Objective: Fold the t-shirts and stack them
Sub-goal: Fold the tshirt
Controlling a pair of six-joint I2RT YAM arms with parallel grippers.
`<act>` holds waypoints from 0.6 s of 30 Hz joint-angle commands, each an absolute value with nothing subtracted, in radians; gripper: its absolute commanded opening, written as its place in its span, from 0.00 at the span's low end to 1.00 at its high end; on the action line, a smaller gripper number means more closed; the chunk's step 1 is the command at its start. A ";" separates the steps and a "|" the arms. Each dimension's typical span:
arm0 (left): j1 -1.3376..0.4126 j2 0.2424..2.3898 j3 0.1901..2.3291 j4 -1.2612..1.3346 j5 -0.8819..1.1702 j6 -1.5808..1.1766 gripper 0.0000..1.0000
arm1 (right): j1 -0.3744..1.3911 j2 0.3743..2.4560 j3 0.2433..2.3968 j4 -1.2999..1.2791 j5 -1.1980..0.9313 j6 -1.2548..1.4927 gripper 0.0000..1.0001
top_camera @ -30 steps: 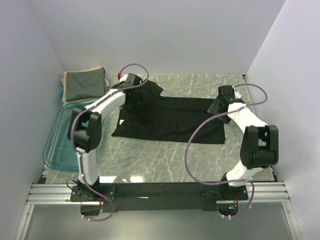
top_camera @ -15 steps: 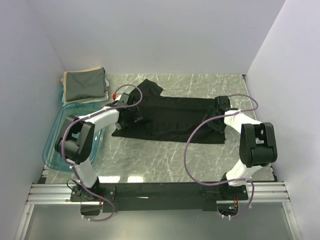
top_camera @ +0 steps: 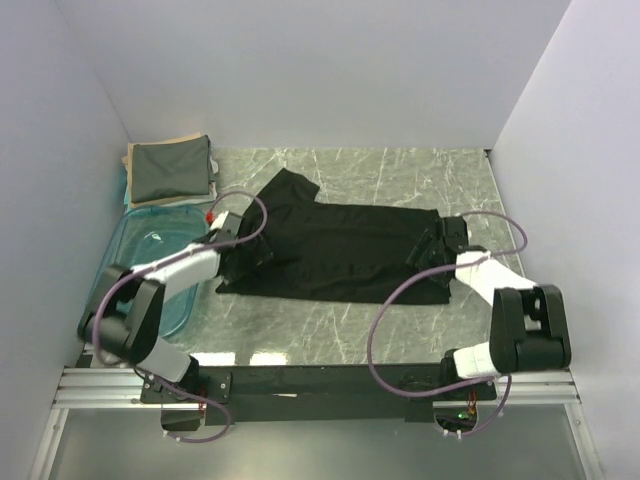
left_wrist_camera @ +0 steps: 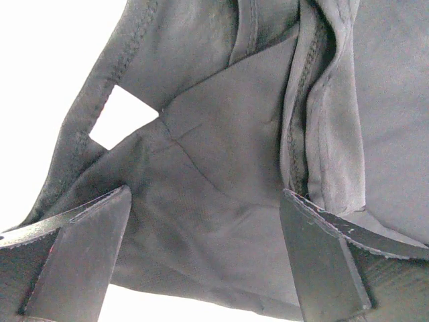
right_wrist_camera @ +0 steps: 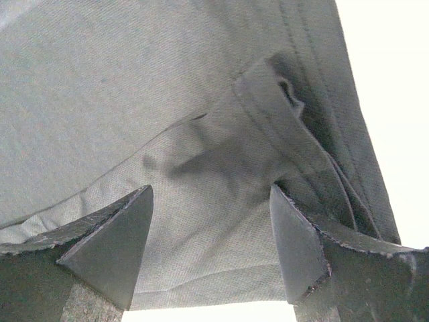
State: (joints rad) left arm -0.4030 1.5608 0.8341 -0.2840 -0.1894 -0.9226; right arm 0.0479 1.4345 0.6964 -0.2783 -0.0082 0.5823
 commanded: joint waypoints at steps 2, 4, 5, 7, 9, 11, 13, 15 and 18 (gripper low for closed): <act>-0.403 1.454 0.664 -0.433 -0.161 -1.014 0.99 | 0.052 1.318 0.580 -0.448 -0.005 0.618 0.77; -0.410 1.370 0.626 -0.472 -0.153 -1.044 0.99 | 0.052 1.214 0.536 -0.497 -0.002 0.620 0.77; -0.422 1.338 0.620 -0.486 -0.155 -1.048 1.00 | 0.052 1.150 0.526 -0.512 -0.002 0.620 0.77; -0.437 1.243 0.630 -0.524 -0.159 -1.048 0.99 | 0.052 1.097 0.526 -0.541 0.018 0.612 0.78; -0.465 1.174 0.653 -0.537 -0.173 -1.039 0.99 | 0.051 1.049 0.558 -0.538 0.005 0.598 0.79; -0.483 1.146 0.707 -0.540 -0.173 -1.014 0.99 | 0.052 1.035 0.589 -0.531 0.003 0.575 0.79; -0.495 1.149 0.768 -0.549 -0.184 -0.999 0.99 | 0.052 1.032 0.635 -0.528 -0.024 0.562 0.79; -0.512 1.164 0.801 -0.566 -0.205 -0.993 1.00 | 0.051 1.028 0.656 -0.519 -0.043 0.554 0.79; -0.525 1.198 0.825 -0.526 -0.189 -0.974 0.99 | 0.051 1.031 0.660 -0.502 -0.067 0.545 0.79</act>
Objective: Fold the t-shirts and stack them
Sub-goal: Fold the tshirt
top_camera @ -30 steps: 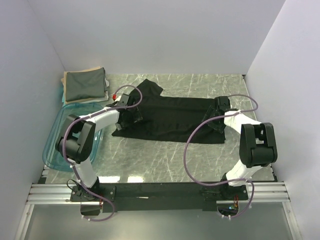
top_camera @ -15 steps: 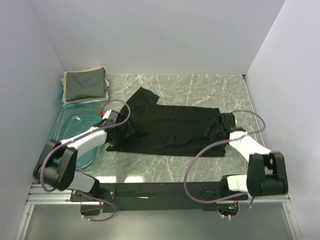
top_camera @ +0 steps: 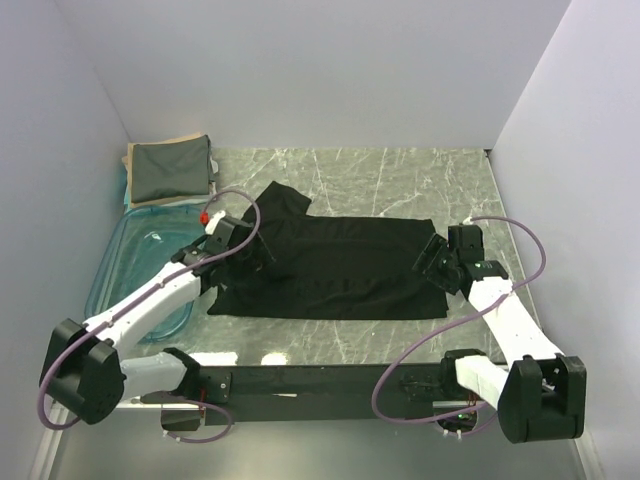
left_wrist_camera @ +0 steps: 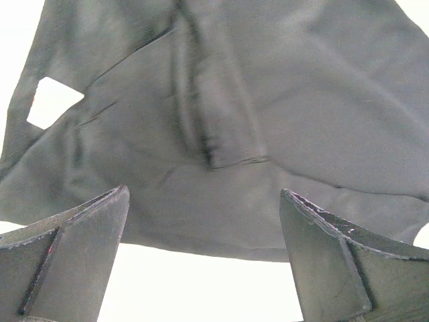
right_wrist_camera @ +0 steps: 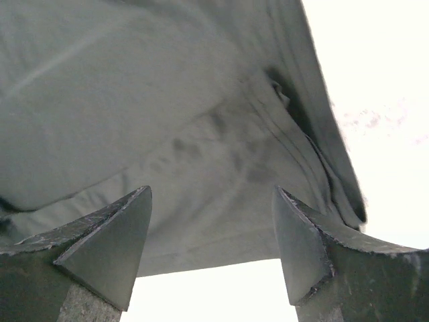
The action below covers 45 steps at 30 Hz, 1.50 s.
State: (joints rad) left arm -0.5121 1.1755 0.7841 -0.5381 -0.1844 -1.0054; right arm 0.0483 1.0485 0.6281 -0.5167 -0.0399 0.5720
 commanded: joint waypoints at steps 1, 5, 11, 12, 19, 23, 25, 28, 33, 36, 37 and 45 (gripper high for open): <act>-0.532 1.212 0.828 -0.509 -0.173 -0.962 0.99 | 0.052 1.034 0.657 -0.493 -0.077 0.545 0.79; -0.554 1.322 0.845 -0.451 -0.118 -0.939 0.99 | 0.052 1.058 0.649 -0.488 -0.080 0.537 0.79; -0.557 1.422 0.842 -0.368 -0.066 -0.916 0.99 | 0.052 1.088 0.646 -0.480 -0.077 0.525 0.79; -0.557 1.434 0.847 -0.339 -0.063 -0.914 0.99 | 0.051 1.091 0.643 -0.477 -0.081 0.525 0.79; -0.560 1.580 0.925 -0.328 -0.066 -0.899 0.99 | 0.052 1.109 0.643 -0.465 -0.081 0.517 0.79; -0.560 1.614 0.976 -0.328 -0.063 -0.877 0.99 | 0.052 1.114 0.635 -0.453 -0.095 0.515 0.79; -0.558 1.621 1.014 -0.345 -0.100 -0.865 0.99 | 0.052 1.120 0.635 -0.449 -0.095 0.514 0.79; -0.558 1.647 1.069 -0.373 -0.138 -0.838 0.99 | 0.052 1.129 0.635 -0.448 -0.081 0.509 0.79; -0.557 1.729 1.158 -0.374 -0.149 -0.801 0.99 | 0.052 1.147 0.640 -0.445 -0.069 0.502 0.79; -0.557 1.796 1.254 -0.419 -0.163 -0.784 0.99 | 0.051 1.160 0.647 -0.446 -0.074 0.497 0.79; -0.557 1.808 1.273 -0.445 -0.169 -0.781 1.00 | 0.051 1.161 0.647 -0.448 -0.075 0.497 0.79; -0.557 1.717 1.198 -0.502 -0.170 -0.785 0.99 | 0.051 1.144 0.632 -0.454 -0.090 0.492 0.79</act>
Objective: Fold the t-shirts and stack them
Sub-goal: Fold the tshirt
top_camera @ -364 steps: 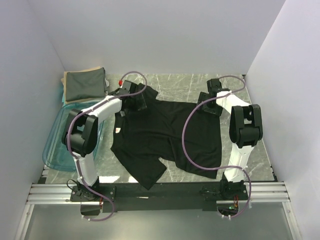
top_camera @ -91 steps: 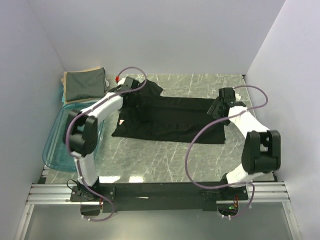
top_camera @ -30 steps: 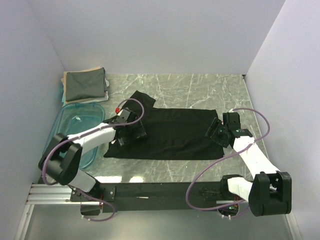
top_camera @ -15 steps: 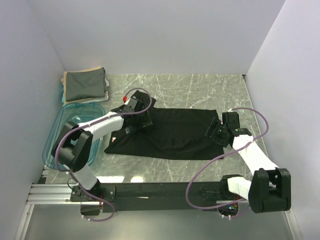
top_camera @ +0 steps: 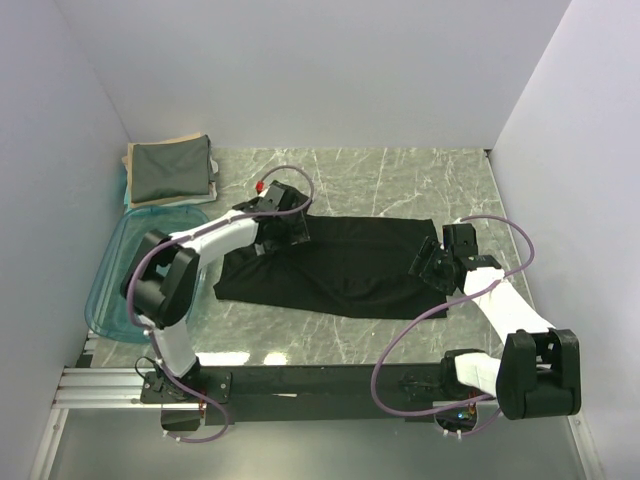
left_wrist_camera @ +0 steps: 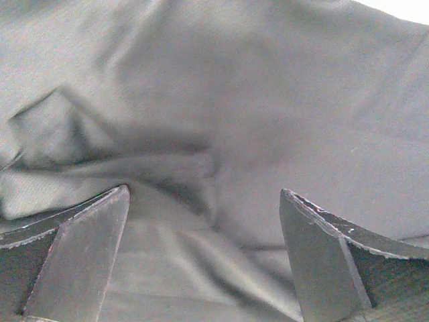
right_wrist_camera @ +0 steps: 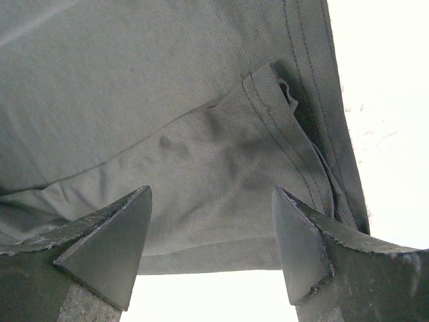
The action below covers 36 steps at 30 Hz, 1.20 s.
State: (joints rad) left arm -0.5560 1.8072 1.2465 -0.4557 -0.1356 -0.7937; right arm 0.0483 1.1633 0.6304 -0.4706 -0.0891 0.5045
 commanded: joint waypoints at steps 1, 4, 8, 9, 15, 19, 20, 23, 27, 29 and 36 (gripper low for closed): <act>-0.555 1.677 1.175 -0.509 -0.179 -0.793 0.99 | 0.052 1.144 0.630 -0.457 -0.092 0.492 0.79; -0.557 1.580 1.065 -0.531 -0.190 -0.822 0.99 | 0.052 1.140 0.626 -0.468 -0.086 0.489 0.79; -0.557 1.454 0.916 -0.590 -0.255 -0.882 0.99 | 0.052 1.128 0.621 -0.477 -0.066 0.492 0.79; -0.557 1.431 0.896 -0.613 -0.270 -0.908 0.99 | 0.052 1.124 0.620 -0.480 -0.063 0.492 0.79; -0.552 1.301 0.779 -0.609 -0.313 -0.959 1.00 | 0.052 1.106 0.606 -0.483 -0.051 0.495 0.79; -0.526 1.311 0.764 -0.528 -0.293 -0.950 1.00 | 0.052 1.108 0.604 -0.477 -0.051 0.499 0.79; -0.522 1.321 0.775 -0.519 -0.293 -0.950 0.99 | 0.052 1.111 0.604 -0.476 -0.052 0.497 0.79; -0.503 1.358 0.805 -0.584 -0.333 -0.994 0.99 | 0.052 1.106 0.591 -0.476 -0.045 0.506 0.79; -0.486 1.292 0.790 -0.606 -0.310 -1.008 1.00 | 0.052 1.109 0.569 -0.469 -0.043 0.514 0.78; -0.485 1.257 0.785 -0.556 -0.290 -0.994 0.99 | 0.052 1.115 0.569 -0.469 -0.048 0.512 0.79; -0.482 1.337 0.830 -0.450 -0.273 -0.982 0.99 | 0.051 1.091 0.569 -0.471 -0.044 0.518 0.79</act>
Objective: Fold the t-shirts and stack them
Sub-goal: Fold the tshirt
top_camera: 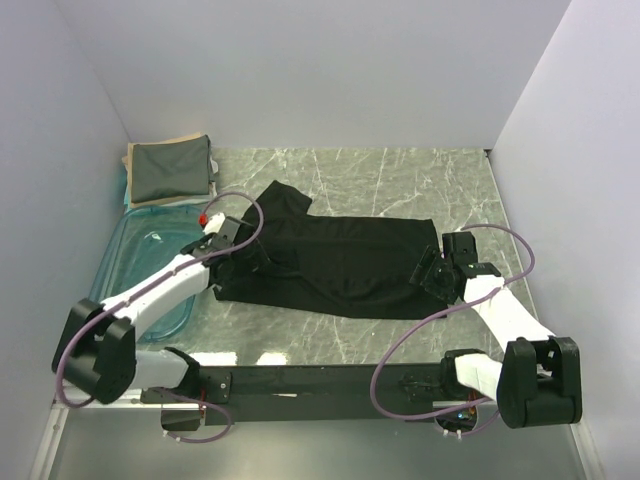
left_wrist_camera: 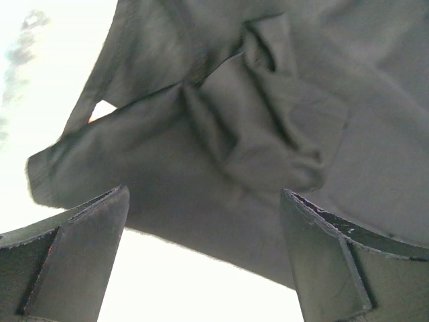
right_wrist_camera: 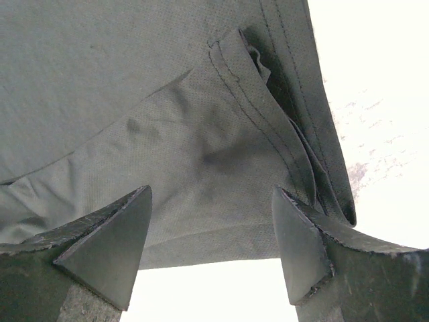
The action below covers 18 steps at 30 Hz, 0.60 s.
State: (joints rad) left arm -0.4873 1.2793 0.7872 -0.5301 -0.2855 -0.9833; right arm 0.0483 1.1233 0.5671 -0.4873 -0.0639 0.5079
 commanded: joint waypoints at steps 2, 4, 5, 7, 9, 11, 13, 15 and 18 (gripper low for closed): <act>-0.482 1.380 0.839 -0.433 -0.259 -0.980 0.99 | 0.052 1.088 0.565 -0.466 -0.046 0.518 0.79; -0.480 1.439 0.839 -0.419 -0.264 -0.983 1.00 | 0.052 1.089 0.555 -0.463 -0.038 0.520 0.79; -0.480 1.456 0.839 -0.422 -0.267 -0.991 1.00 | 0.052 1.094 0.552 -0.459 -0.034 0.522 0.79; -0.480 1.489 0.827 -0.448 -0.275 -1.002 0.99 | 0.052 1.098 0.537 -0.453 -0.018 0.529 0.79; -0.480 1.483 0.804 -0.459 -0.276 -1.009 0.99 | 0.052 1.101 0.520 -0.451 -0.015 0.534 0.79; -0.480 1.464 0.755 -0.495 -0.285 -1.031 0.99 | 0.052 1.091 0.512 -0.456 -0.014 0.548 0.79; -0.480 1.421 0.697 -0.523 -0.285 -1.049 0.99 | 0.052 1.074 0.502 -0.471 0.008 0.575 0.79; -0.480 1.373 0.660 -0.561 -0.267 -1.071 0.99 | 0.051 1.048 0.494 -0.505 0.046 0.601 0.79; -0.480 1.309 0.589 -0.606 -0.239 -1.107 0.97 | 0.051 1.017 0.489 -0.543 0.107 0.647 0.80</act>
